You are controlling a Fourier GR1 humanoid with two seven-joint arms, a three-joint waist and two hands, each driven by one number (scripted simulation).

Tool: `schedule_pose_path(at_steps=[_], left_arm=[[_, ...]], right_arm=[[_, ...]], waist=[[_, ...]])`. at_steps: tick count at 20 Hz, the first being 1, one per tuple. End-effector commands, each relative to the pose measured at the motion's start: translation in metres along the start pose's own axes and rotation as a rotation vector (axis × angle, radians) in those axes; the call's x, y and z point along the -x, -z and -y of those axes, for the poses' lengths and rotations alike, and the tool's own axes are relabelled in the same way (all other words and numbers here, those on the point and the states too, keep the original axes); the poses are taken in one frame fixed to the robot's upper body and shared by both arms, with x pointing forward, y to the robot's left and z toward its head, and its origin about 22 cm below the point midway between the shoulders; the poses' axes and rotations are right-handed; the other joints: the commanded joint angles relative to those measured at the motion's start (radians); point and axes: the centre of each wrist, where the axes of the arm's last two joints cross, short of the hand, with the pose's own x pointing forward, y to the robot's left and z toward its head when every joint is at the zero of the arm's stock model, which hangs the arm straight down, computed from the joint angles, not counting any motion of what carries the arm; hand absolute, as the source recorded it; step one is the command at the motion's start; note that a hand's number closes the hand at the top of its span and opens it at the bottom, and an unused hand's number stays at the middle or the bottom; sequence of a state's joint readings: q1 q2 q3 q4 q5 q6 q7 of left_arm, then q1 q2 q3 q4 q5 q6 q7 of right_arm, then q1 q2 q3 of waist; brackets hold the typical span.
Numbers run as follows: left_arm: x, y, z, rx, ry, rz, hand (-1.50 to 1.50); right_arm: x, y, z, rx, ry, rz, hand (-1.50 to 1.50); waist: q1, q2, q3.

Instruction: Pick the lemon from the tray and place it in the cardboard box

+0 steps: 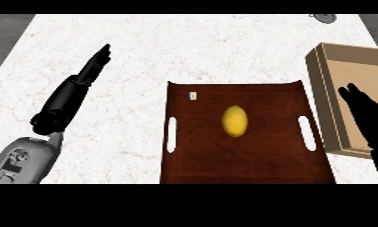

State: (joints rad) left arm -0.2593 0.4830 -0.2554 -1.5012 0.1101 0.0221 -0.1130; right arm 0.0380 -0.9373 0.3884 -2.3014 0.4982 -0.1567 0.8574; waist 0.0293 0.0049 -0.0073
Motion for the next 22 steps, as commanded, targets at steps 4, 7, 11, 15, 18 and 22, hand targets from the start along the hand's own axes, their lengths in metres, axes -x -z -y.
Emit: schedule_pose_path(at_steps=[4,7,11,15,18,22], left_arm=[[-0.013,0.012,0.006,0.043,0.004,0.031,0.00],[0.000,0.011,0.017,0.038,0.001,0.011,0.00],[-0.003,0.017,0.005,0.035,-0.004,0.013,0.00],[0.001,0.008,0.012,0.029,-0.017,0.001,0.00],[0.000,0.011,-0.005,0.029,-0.011,-0.010,0.00],[-0.003,0.008,0.006,0.010,-0.015,-0.013,0.00]], right_arm=[[-0.039,0.009,-0.003,-0.175,-0.200,-0.119,-1.50],[-0.058,0.014,-0.003,-0.215,-0.243,-0.125,-1.50],[-0.076,0.027,-0.027,-0.285,-0.253,-0.171,-1.50],[-0.100,0.050,-0.043,-0.304,-0.237,-0.215,-1.50],[-0.118,0.052,-0.062,-0.358,-0.231,-0.226,-1.50],[-0.129,0.060,-0.080,-0.372,-0.277,-0.241,-1.50]], waist=[[0.051,0.009,-0.002],[0.032,0.007,-0.002],[0.027,0.004,-0.002],[0.032,-0.001,0.000],[0.012,-0.004,0.002],[-0.011,-0.011,0.003]])
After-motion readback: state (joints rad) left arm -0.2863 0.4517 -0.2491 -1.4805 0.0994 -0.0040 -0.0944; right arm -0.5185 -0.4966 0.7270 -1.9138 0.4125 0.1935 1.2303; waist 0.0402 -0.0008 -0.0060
